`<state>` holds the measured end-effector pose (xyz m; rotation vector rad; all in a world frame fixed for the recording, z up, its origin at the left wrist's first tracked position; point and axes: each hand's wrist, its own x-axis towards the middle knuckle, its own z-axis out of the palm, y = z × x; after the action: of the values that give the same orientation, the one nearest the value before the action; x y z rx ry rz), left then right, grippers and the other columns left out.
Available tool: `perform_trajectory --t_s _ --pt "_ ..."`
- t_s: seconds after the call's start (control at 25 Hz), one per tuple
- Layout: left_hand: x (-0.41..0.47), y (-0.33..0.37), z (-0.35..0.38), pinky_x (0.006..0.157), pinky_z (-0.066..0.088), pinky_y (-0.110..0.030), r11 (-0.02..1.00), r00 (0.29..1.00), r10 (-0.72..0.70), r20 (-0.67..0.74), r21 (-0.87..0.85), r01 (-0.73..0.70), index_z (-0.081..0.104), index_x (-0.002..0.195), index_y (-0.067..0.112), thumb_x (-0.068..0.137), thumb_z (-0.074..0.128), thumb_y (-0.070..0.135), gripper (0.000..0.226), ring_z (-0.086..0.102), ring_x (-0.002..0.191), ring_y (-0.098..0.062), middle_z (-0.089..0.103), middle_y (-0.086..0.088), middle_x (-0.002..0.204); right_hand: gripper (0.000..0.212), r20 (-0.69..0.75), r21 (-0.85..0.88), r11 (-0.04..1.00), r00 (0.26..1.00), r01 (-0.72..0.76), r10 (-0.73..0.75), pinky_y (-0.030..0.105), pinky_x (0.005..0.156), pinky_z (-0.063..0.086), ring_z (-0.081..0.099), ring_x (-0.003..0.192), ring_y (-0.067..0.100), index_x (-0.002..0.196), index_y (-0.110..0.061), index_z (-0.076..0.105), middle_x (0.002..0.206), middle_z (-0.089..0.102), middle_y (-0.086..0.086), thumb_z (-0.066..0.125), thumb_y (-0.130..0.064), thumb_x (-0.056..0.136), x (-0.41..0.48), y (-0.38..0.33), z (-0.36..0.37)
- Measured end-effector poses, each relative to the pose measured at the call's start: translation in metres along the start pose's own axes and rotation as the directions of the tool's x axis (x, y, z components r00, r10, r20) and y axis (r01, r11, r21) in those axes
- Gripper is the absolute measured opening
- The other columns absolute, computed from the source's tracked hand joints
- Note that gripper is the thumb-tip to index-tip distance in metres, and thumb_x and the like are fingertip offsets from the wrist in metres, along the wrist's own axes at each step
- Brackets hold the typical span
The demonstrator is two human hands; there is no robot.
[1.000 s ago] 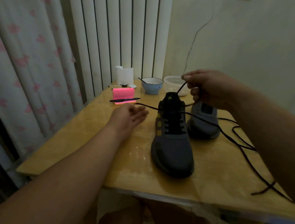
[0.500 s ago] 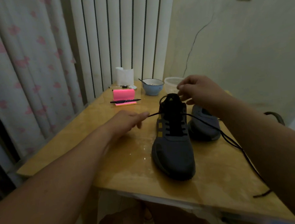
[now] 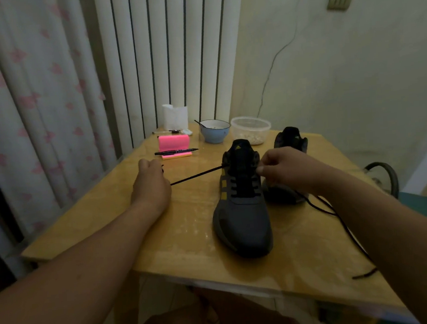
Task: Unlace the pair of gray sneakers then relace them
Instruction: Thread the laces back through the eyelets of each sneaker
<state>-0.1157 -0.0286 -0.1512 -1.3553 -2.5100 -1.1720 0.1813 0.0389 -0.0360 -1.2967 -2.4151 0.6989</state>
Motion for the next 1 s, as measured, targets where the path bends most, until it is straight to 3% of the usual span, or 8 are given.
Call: perform_trajectory --t_s 0.12,0.24,0.32,0.44,0.56,0.72,0.92,1.0 --pt "-0.001 0.001 -0.002 0.076 0.044 -0.040 0.997 0.999 -0.038 -0.006 0.068 0.039 0.052 0.120 0.012 0.101 0.055 0.011 0.019 0.052 0.091 -0.024 0.047 -0.013 0.128 0.017 -0.003 0.045 0.999 1.000 -0.031 0.031 0.027 0.066 0.051 0.065 0.079 0.019 0.104 -0.014 0.069 0.090 0.069 0.008 0.062 -0.030 0.104 -0.005 0.003 -0.001" --pt "-0.004 0.004 -0.005 0.104 0.043 -0.050 0.975 0.997 -0.073 0.014 0.211 0.068 0.053 0.131 0.021 0.097 0.066 0.030 0.038 0.049 0.127 -0.033 0.045 -0.010 0.143 0.012 0.000 0.110 0.993 0.999 -0.050 0.051 0.030 0.064 0.055 0.064 0.076 0.021 0.108 -0.016 0.068 0.090 0.069 0.014 0.061 -0.025 0.105 -0.008 0.005 -0.005" --pt "-0.011 0.024 -0.012 0.112 0.041 -0.052 0.996 0.993 0.009 -0.122 0.092 0.002 0.053 0.138 0.022 0.096 0.069 0.033 0.047 0.044 0.136 -0.031 0.039 -0.007 0.150 0.011 -0.033 0.193 0.981 0.999 -0.020 0.027 0.031 0.062 0.055 0.062 0.074 0.023 0.107 -0.015 0.068 0.091 0.070 0.013 0.057 -0.013 0.104 -0.007 0.002 -0.011" --pt "-0.022 0.091 -0.030 0.101 0.053 -0.044 0.864 0.943 0.275 -0.189 -0.382 -0.328 0.060 0.133 0.018 0.104 0.057 0.025 0.030 0.056 0.116 -0.019 0.056 0.001 0.127 0.013 -0.066 0.315 0.947 0.997 0.063 -0.044 0.031 0.058 0.050 0.055 0.071 0.026 0.103 -0.011 0.065 0.083 0.073 0.008 0.056 -0.003 0.099 -0.003 -0.013 -0.021" --pt "-0.038 0.163 -0.053 0.096 0.055 -0.036 0.690 0.838 0.493 0.232 -0.691 -0.214 0.048 0.151 0.024 0.110 0.043 0.032 0.042 0.064 0.113 -0.018 0.065 0.000 0.129 0.013 -0.087 0.300 0.944 0.990 0.133 -0.112 0.030 0.058 0.049 0.055 0.068 0.021 0.109 -0.006 0.063 0.088 0.073 0.011 0.061 -0.005 0.097 -0.002 -0.033 -0.032" --pt "-0.032 0.167 -0.060 0.075 0.053 -0.032 0.695 0.765 0.510 0.394 -0.712 -0.097 0.062 0.133 0.023 0.105 0.057 0.047 0.037 0.063 0.077 -0.015 0.065 -0.004 0.086 0.012 -0.135 0.346 0.923 0.983 0.167 -0.127 0.029 0.055 0.046 0.051 0.062 0.016 0.110 -0.008 0.066 0.088 0.071 0.011 0.065 -0.010 0.098 -0.012 -0.036 -0.063" --pt "-0.016 0.140 -0.065 0.083 0.053 -0.044 0.569 0.886 0.326 0.329 -0.817 0.094 0.058 0.080 0.015 0.101 0.064 0.044 0.037 0.049 0.069 -0.021 0.049 -0.004 0.066 0.018 -0.092 0.311 0.946 0.994 0.090 -0.065 0.028 0.057 0.043 0.048 0.065 0.016 0.109 -0.009 0.070 0.084 0.065 0.006 0.062 -0.024 0.104 -0.021 -0.009 -0.081" --pt "-0.016 0.134 -0.065 0.078 0.050 -0.041 0.685 0.934 0.218 0.282 -0.726 0.059 0.059 0.081 0.016 0.102 0.060 0.050 0.041 0.052 0.070 -0.021 0.053 0.000 0.070 0.018 -0.093 0.333 0.941 0.995 0.055 -0.025 0.027 0.056 0.042 0.047 0.064 0.016 0.110 -0.009 0.071 0.084 0.065 0.006 0.060 -0.023 0.105 -0.018 -0.005 -0.077"
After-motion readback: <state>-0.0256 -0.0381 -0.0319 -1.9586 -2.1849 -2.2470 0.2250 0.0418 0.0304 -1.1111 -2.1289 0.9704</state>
